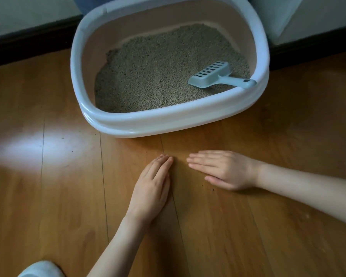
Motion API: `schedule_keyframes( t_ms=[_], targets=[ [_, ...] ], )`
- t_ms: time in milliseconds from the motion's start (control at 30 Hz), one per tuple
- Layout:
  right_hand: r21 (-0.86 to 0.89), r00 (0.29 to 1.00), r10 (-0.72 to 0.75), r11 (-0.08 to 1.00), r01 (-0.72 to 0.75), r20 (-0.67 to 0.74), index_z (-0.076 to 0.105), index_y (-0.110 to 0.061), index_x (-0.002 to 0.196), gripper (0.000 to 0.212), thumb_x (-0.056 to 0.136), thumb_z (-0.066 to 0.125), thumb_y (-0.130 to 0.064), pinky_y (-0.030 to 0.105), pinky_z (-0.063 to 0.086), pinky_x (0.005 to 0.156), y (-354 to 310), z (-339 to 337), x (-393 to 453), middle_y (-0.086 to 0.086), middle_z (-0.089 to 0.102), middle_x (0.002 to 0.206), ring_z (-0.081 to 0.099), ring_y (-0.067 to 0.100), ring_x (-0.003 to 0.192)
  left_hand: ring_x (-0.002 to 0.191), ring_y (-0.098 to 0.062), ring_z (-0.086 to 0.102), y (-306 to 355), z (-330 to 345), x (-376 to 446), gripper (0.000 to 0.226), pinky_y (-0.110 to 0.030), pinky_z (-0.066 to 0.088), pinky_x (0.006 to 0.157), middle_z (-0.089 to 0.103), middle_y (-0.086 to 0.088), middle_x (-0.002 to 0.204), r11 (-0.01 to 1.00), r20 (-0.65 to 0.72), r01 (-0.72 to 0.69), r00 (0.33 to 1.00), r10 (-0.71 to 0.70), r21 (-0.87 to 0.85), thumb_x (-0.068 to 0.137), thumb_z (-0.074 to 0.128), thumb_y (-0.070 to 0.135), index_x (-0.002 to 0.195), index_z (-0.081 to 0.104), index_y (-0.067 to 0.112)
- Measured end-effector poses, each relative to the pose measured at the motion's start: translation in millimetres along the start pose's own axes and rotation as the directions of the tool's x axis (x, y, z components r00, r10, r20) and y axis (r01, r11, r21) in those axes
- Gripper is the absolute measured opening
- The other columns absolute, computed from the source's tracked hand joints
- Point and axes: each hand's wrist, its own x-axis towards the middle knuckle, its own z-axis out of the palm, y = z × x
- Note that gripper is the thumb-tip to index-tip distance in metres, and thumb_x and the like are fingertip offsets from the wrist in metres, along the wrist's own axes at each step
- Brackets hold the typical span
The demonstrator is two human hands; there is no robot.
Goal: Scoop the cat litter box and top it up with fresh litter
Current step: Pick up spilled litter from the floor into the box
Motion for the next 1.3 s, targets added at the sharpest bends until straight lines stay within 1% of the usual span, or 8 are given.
schedule_keyframes(
  t_ms=[133, 267, 367, 633, 833, 1033, 1200, 1300],
  targets=[
    [-0.099, 0.999, -0.005, 0.995, 0.000, -0.051, 0.046, -0.004, 0.139, 0.046, 0.099, 0.044, -0.027, 0.038, 0.030, 0.115, -32.9, 6.6, -21.7, 0.012, 0.045, 0.145, 0.037, 0.023, 0.138, 0.125, -0.024, 0.052, 6.7, 5.7, 6.4, 0.041, -0.035, 0.044, 0.105, 0.059, -0.012, 0.132, 1.000, -0.004, -0.021, 1.000, 0.021, -0.023, 0.099, 0.038, 0.017, 0.133, 0.056, 0.004],
    [-0.268, 0.983, -0.124, 0.951, 0.157, 0.134, 0.034, -0.007, 0.147, 0.060, 0.101, 0.028, -0.046, 0.041, 0.009, 0.120, -64.3, 30.7, -21.2, 0.009, 0.031, 0.154, 0.018, 0.023, 0.146, 0.126, -0.022, 0.049, 8.6, 4.8, 9.2, 0.040, -0.033, 0.041, 0.106, 0.058, -0.012, 0.132, 0.999, -0.013, -0.029, 1.000, 0.029, -0.029, 0.098, 0.038, 0.015, 0.132, 0.056, 0.003],
    [-0.325, 0.990, -0.012, 0.944, 0.058, 0.143, 0.023, -0.006, 0.150, 0.067, 0.100, 0.021, -0.051, 0.041, 0.005, 0.119, -49.2, 30.1, -25.2, 0.010, 0.022, 0.156, 0.009, 0.023, 0.147, 0.126, -0.023, 0.049, 6.4, 2.7, 9.9, 0.040, -0.033, 0.040, 0.107, 0.058, -0.012, 0.132, 0.998, -0.004, -0.054, 0.999, 0.054, -0.010, 0.098, 0.039, 0.015, 0.131, 0.057, 0.003],
    [-0.310, 0.964, 0.263, 0.920, -0.240, 0.036, 0.022, -0.004, 0.150, 0.066, 0.099, 0.026, -0.047, 0.041, 0.014, 0.117, -14.1, 3.2, -12.8, 0.012, 0.023, 0.156, 0.018, 0.025, 0.146, 0.126, -0.025, 0.051, 9.5, 5.8, 18.0, 0.039, -0.039, 0.044, 0.106, 0.059, -0.013, 0.132, 0.998, -0.004, -0.068, 0.998, 0.068, -0.002, 0.098, 0.041, 0.012, 0.133, 0.056, 0.003],
    [-0.284, 0.995, 0.002, 0.958, 0.026, 0.099, 0.023, -0.008, 0.150, 0.062, 0.100, 0.026, -0.045, 0.042, 0.014, 0.117, -33.8, 23.0, 2.9, 0.009, 0.028, 0.155, 0.018, 0.024, 0.146, 0.127, -0.026, 0.050, 4.7, 0.2, 18.5, 0.040, -0.040, 0.043, 0.105, 0.058, -0.014, 0.133, 0.998, -0.033, -0.055, 0.998, 0.055, 0.013, 0.099, 0.038, 0.015, 0.133, 0.056, 0.002],
    [-0.268, 0.981, 0.194, 0.945, -0.188, -0.006, 0.033, -0.008, 0.148, 0.058, 0.098, 0.029, -0.039, 0.041, 0.021, 0.114, 4.2, 9.6, 14.9, 0.008, 0.037, 0.151, 0.032, 0.026, 0.141, 0.127, -0.027, 0.049, 3.1, -2.0, 20.5, 0.039, -0.037, 0.038, 0.109, 0.058, -0.014, 0.133, 0.994, -0.040, -0.095, 0.994, 0.097, 0.060, 0.095, 0.046, 0.007, 0.132, 0.056, 0.002],
    [-0.266, 0.997, 0.080, 0.961, -0.081, -0.014, 0.047, -0.006, 0.139, 0.057, 0.095, 0.032, -0.039, 0.040, 0.023, 0.113, -8.8, 16.8, 34.2, 0.013, 0.048, 0.143, 0.039, 0.027, 0.137, 0.128, -0.027, 0.047, -1.1, -1.4, 18.8, 0.041, -0.030, 0.029, 0.113, 0.057, -0.014, 0.134, 0.993, -0.040, -0.080, 0.996, 0.084, 0.087, 0.096, 0.042, 0.011, 0.134, 0.055, 0.002],
    [-0.260, 0.993, 0.117, 0.959, -0.116, -0.012, 0.049, -0.005, 0.137, 0.058, 0.094, 0.031, -0.040, 0.040, 0.025, 0.113, -9.3, 20.0, 36.8, 0.013, 0.050, 0.141, 0.042, 0.027, 0.135, 0.128, -0.026, 0.047, -2.8, -1.7, 18.1, 0.041, -0.028, 0.026, 0.113, 0.058, -0.015, 0.133, 0.992, -0.028, -0.088, 0.995, 0.091, 0.089, 0.096, 0.040, 0.012, 0.133, 0.055, 0.002]
  ],
)
